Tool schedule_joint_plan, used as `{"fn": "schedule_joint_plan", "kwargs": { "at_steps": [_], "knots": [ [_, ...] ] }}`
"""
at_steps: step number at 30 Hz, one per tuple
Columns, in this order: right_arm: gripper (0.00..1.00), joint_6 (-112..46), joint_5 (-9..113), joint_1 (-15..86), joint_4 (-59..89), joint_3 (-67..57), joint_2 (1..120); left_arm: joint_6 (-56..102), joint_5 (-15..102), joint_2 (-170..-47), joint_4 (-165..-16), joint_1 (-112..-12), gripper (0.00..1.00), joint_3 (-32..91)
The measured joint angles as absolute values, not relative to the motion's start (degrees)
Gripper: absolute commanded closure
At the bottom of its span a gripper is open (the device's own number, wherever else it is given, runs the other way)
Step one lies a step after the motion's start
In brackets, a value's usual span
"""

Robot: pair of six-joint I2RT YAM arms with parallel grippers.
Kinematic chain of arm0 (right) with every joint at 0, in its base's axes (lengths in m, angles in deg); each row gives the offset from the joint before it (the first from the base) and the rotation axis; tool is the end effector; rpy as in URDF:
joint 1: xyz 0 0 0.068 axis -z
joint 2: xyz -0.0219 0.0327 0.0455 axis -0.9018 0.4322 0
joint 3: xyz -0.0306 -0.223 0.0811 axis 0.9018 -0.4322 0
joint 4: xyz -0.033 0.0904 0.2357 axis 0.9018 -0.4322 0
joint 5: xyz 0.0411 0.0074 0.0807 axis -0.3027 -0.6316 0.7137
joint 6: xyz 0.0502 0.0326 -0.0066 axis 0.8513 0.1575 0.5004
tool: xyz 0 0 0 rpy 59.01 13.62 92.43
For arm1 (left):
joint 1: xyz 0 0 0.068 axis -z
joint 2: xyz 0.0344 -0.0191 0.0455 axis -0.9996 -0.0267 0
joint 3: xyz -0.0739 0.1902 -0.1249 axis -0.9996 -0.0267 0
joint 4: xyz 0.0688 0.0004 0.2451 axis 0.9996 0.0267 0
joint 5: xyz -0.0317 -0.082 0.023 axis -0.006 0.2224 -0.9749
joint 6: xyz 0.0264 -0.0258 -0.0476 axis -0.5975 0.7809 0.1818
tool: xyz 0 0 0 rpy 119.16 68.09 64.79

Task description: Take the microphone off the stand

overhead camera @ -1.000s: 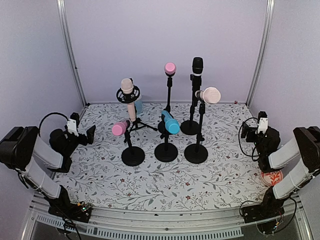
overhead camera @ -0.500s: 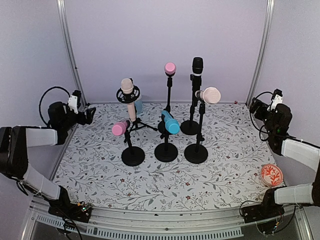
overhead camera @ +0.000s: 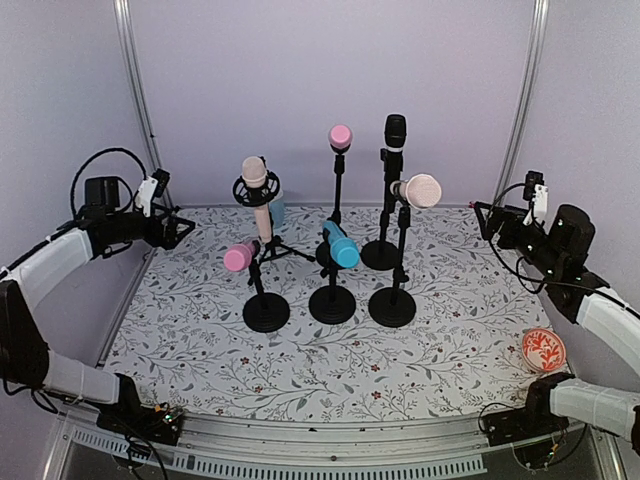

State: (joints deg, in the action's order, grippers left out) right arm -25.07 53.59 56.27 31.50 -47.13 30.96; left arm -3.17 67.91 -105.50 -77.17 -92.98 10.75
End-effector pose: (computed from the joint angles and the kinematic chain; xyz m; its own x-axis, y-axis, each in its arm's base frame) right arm 0.2369 0.0411 0.2717 -0.1110 0.2368 -0.9652 -0.2785 0.9249 0.2589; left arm 0.2922 -0.0011 0.2538 -0.3844 0.1885 -0.9037 0.5156 0.8559 -0.0408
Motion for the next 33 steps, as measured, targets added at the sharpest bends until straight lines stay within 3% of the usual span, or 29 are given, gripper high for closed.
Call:
{"fn": "schedule_joint_plan", "kwargs": {
  "at_steps": [13, 23, 27, 33],
  "knots": [
    [0.04, -46.84, 44.59, 29.63, 26.72, -46.46, 23.62, -8.57, 73.53, -102.81, -59.86, -91.43, 0.01, 23.89],
    [0.07, -63.01, 32.50, 14.20, 32.97, -40.40, 30.79, -6.95, 74.82, -103.88, -55.77, -83.10, 0.01, 33.66],
    [0.17, -66.73, 30.64, 12.21, 36.57, -37.69, 33.45, -5.53, 74.05, -105.43, -55.14, -78.60, 0.01, 37.46],
    [0.42, -69.76, 29.42, 9.56, 40.92, -33.98, 38.61, -2.78, 71.12, -109.52, -54.37, -68.17, 0.01, 44.56]
  ]
}}
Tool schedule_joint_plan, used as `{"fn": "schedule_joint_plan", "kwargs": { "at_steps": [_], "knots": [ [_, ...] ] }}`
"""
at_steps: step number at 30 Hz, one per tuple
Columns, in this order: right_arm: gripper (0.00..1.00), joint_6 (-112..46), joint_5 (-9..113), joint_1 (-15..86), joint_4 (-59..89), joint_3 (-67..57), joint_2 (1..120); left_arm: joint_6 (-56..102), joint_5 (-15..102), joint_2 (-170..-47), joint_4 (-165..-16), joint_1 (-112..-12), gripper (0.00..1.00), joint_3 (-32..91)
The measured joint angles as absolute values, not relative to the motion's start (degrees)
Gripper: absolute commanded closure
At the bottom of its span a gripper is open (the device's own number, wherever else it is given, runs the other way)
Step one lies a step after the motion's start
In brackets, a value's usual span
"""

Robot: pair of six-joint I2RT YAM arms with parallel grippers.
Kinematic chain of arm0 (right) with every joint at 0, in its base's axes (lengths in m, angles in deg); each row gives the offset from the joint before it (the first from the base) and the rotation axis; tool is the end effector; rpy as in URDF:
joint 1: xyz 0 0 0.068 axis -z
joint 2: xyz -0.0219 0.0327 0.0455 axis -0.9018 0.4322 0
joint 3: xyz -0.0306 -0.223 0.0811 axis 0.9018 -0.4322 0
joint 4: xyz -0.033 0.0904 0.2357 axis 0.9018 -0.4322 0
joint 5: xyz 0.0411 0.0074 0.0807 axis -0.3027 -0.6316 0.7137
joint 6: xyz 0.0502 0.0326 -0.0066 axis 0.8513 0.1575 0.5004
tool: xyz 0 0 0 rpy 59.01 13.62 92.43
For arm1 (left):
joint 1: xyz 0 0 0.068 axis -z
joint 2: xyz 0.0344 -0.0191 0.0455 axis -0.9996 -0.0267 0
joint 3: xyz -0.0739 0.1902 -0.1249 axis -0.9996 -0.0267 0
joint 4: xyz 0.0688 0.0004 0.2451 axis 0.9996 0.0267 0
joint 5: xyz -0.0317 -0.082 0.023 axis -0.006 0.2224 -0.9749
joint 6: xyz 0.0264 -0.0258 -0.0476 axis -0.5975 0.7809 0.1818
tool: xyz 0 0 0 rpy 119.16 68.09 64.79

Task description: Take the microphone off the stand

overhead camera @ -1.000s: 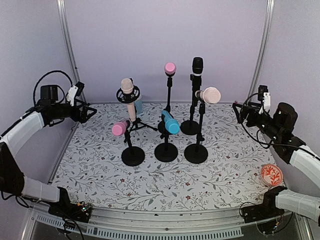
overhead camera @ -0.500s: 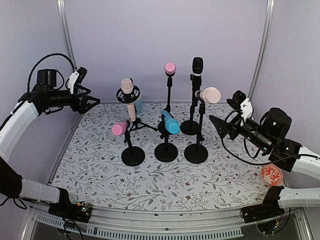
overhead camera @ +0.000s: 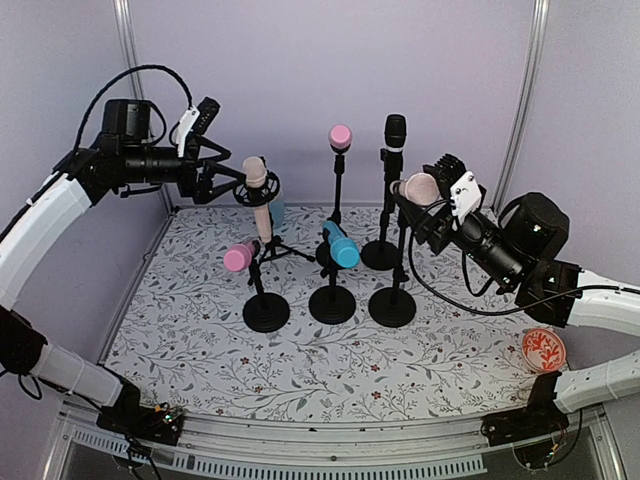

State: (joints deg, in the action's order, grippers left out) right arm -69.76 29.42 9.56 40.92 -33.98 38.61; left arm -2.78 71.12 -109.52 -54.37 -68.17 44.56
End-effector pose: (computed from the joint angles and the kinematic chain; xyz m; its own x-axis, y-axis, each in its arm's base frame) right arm 0.1604 0.2078 0.3429 0.4328 -0.2247 -0.8730 -0.4943 0.7507 -0.4383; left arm 0.2630 -0.1252 0.3949 -0.1625 0.2783 -0.9467 0.8545 0.5194 0.0060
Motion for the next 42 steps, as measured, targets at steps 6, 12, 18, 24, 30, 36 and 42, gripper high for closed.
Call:
{"fn": "schedule_joint_plan", "kwargs": {
  "at_steps": [6, 12, 18, 24, 30, 36, 42],
  "knots": [
    [0.78, -71.49, 27.78, 8.82, 42.85, -33.76, 40.99, -1.31, 68.04, -114.66, -54.09, -59.76, 0.03, 50.33],
    [0.97, -72.15, 26.29, 8.76, 43.02, -33.76, 40.95, 0.20, 65.51, -120.71, -54.96, -52.24, 0.04, 55.91],
    [1.00, -72.10, 25.18, 8.58, 43.79, -34.33, 40.49, 2.69, 62.01, -130.96, -57.76, -44.74, 0.08, 63.84],
    [1.00, -70.88, 24.78, 9.76, 45.12, -36.12, 38.46, 5.62, 59.06, -141.65, -58.90, -41.27, 0.12, 71.42],
    [1.00, -67.84, 25.48, 11.86, 45.69, -38.06, 35.77, 7.89, 58.27, -146.11, -60.71, -38.19, 0.17, 72.78],
    [1.00, -65.72, 27.32, 13.17, 46.65, -39.26, 34.70, 9.99, 59.28, -149.74, -64.36, -37.07, 0.19, 72.95],
    [1.00, -64.65, 29.26, 13.48, 46.67, -39.24, 34.83, 10.56, 59.82, -152.82, -66.72, -35.56, 0.26, 73.04]
  ]
}}
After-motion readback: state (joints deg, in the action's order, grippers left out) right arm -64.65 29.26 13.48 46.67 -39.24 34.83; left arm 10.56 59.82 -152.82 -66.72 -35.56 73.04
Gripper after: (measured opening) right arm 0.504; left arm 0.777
